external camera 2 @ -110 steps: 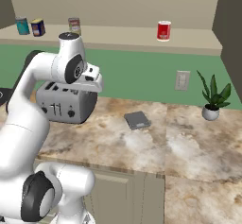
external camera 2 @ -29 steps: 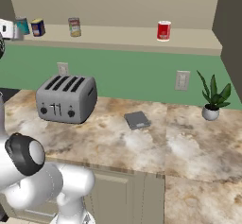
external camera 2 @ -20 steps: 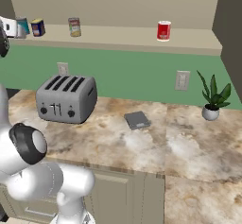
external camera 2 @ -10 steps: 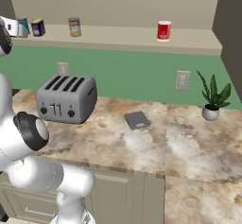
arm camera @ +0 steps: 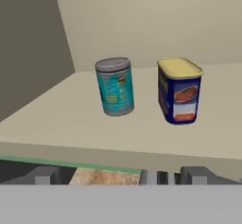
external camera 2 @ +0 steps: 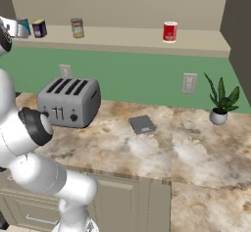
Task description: Stack two cans on top of the other two cans in the cabinet.
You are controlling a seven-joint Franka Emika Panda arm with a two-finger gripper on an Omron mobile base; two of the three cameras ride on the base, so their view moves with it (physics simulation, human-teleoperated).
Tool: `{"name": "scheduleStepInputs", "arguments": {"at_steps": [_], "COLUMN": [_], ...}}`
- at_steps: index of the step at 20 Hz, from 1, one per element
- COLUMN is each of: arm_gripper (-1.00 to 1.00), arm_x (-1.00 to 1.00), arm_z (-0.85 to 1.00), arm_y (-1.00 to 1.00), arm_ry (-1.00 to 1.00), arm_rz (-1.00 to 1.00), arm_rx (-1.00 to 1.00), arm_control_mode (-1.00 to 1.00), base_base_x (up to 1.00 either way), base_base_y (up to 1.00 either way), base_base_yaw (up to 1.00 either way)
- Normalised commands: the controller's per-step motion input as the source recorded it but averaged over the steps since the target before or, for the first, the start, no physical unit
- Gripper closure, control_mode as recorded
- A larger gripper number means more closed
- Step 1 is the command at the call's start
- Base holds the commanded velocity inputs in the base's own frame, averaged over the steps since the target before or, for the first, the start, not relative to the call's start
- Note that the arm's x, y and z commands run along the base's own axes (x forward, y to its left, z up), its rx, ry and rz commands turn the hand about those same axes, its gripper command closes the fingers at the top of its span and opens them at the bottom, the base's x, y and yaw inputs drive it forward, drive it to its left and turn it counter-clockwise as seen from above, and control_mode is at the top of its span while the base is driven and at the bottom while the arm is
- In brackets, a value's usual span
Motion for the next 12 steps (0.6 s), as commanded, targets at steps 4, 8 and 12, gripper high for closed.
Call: {"name": "scheduleStepInputs", "arguments": {"at_steps": [4,8,12], "arm_gripper": [-1.0,-1.0,-1.0], "arm_x": [0.21,0.19,0.18], "arm_z": [0.0,0.0,-0.03], "arm_y": [0.02,0.0,0.0], "arm_ry": [0.01,0.05,0.06], "arm_rz": [0.0,0.0,0.0], "arm_rx": [0.0,0.0,0.0], "arm_control_mode": [-1.0,-1.0,-1.0], "base_base_x": [0.0,0.0,0.0], "base_base_y": [0.0,0.0,0.0], "base_base_yaw": [0.0,0.0,0.0]}}
